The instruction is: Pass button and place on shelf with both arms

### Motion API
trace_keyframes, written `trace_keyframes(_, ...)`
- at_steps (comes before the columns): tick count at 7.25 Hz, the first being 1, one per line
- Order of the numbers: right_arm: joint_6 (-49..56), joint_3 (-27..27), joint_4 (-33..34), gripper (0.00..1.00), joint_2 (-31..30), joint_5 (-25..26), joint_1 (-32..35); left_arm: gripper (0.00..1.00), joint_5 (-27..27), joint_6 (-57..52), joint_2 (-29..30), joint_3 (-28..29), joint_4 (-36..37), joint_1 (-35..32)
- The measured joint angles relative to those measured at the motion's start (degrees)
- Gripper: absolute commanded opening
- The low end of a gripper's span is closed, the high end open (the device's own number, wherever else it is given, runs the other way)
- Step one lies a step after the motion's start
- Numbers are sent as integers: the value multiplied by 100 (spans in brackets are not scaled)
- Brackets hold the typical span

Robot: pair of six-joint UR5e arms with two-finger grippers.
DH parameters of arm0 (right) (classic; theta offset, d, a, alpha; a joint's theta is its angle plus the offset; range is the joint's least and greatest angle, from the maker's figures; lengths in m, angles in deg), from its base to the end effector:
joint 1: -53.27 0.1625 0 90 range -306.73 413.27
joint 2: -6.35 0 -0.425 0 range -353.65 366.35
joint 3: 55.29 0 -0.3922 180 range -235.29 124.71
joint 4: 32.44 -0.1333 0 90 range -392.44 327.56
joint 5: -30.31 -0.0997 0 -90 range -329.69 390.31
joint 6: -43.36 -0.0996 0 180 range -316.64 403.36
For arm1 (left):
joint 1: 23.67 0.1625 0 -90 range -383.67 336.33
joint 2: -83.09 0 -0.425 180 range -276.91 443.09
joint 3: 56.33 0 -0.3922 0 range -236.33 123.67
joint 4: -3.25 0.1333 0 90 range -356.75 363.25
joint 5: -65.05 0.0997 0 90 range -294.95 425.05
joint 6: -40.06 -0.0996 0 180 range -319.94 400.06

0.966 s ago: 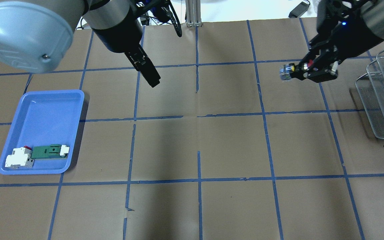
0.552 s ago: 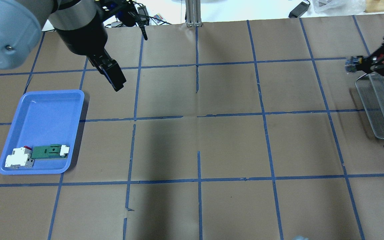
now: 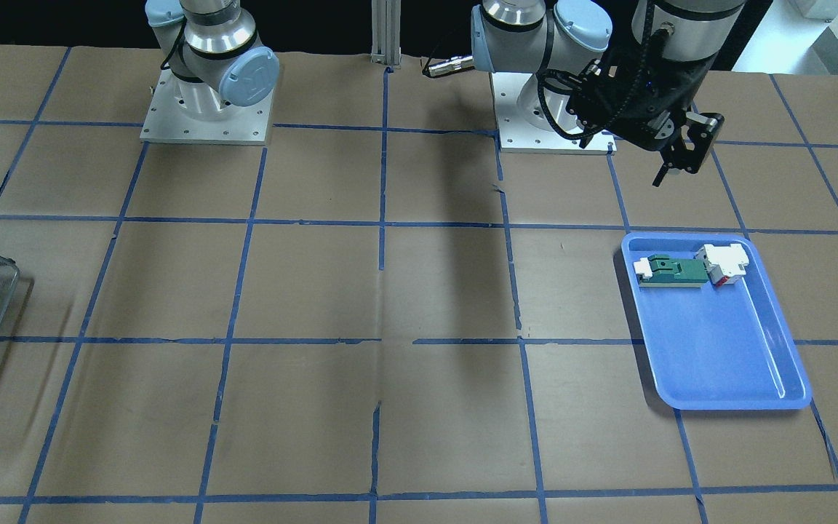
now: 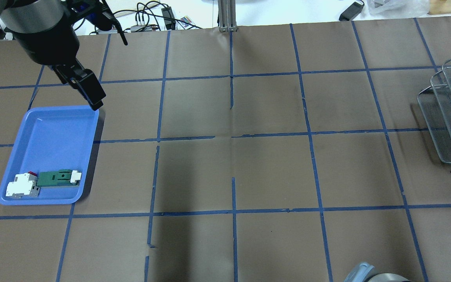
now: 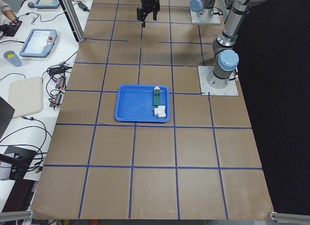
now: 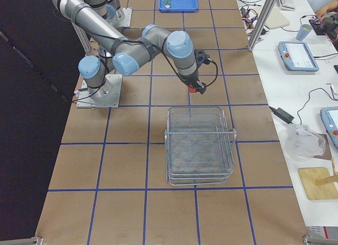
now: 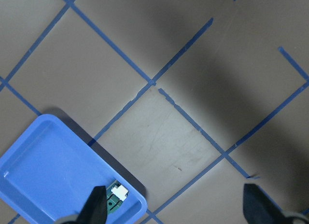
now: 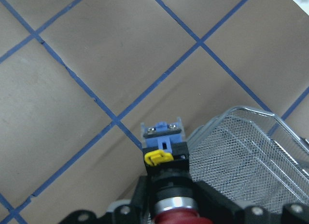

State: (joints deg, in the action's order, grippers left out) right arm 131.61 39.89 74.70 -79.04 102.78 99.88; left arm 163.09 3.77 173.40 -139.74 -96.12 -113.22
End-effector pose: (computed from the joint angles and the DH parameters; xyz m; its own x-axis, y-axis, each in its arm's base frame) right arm -0.2466 -0.4985 0.4380 -0.7030 -0.7012 0.1187 -0.6983 0.6488 -0.3025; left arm -0.1155 -0.4873 0.5265 -0.8028 0.5908 -0.0807 0.5798 0.8050 0.1261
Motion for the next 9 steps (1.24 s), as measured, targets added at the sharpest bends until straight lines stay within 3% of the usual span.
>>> trace_keyframes(2, -404, 28, 319, 4, 319, 106, -187, 100, -208, 1548, -1, -1, 32, 192)
trace_keyframes(4, -553, 46, 395, 50, 462, 247, -277, 100, -599, 2707, 15, -10, 57, 239)
trace_keyframes(5, -598, 42, 412, 100, 559, 266, -305, 100, -664, 2972, 26, -14, 121, 240)
trace_keyframes(9, -827, 14, 388, 100, 632, 695, -353, 100, -701, 3085, 50, -4, 516, 237)
